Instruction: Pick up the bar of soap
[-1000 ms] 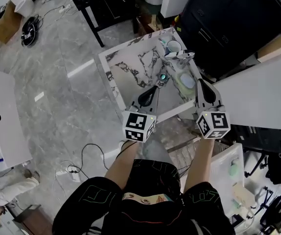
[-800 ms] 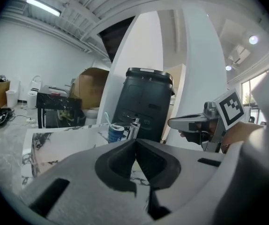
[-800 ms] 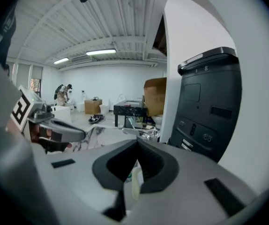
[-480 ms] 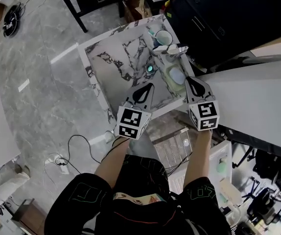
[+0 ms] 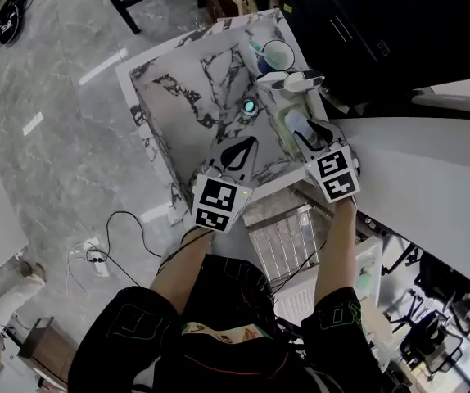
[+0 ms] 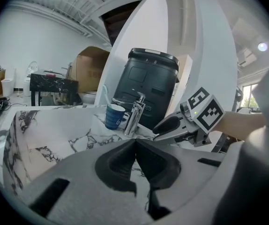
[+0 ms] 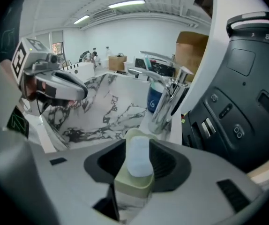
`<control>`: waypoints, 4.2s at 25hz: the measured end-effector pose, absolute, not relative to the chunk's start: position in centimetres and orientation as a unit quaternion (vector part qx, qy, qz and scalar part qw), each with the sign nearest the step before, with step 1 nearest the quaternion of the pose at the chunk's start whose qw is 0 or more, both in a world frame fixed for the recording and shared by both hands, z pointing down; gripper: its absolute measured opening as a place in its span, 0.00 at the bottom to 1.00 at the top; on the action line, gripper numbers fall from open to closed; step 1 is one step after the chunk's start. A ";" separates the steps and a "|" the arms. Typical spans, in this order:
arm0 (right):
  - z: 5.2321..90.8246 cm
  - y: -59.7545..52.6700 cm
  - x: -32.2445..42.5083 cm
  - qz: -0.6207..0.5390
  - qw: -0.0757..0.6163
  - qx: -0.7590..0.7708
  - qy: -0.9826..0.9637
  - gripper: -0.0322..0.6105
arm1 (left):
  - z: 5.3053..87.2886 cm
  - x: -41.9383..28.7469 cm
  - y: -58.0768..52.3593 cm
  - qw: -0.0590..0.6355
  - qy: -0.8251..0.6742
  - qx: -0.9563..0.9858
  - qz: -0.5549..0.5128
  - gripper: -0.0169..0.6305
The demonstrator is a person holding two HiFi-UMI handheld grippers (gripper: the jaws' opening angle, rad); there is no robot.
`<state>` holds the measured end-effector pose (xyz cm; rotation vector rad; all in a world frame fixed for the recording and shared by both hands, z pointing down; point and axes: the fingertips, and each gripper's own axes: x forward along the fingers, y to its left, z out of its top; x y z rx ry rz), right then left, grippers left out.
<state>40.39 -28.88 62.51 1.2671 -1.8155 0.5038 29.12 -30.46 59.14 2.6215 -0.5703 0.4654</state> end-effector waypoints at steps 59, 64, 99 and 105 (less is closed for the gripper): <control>65.8 -30.8 41.8 0.229 0.510 0.461 -0.689 0.45 | 59.3 27.2 -33.4 0.217 -0.266 0.925 0.161 0.04; 64.4 -30.8 41.5 0.233 0.452 0.526 -0.682 0.45 | 58.7 26.6 -33.0 0.213 -0.266 0.927 0.158 0.04; 45.4 -29.9 34.7 0.111 0.045 0.731 -0.672 0.44 | 50.9 19.1 -34.0 0.149 -0.281 0.941 0.112 0.04; 42.2 -30.0 31.9 0.085 0.012 0.718 -0.690 0.44 | 47.6 16.7 -35.2 0.123 -0.298 0.942 0.090 0.04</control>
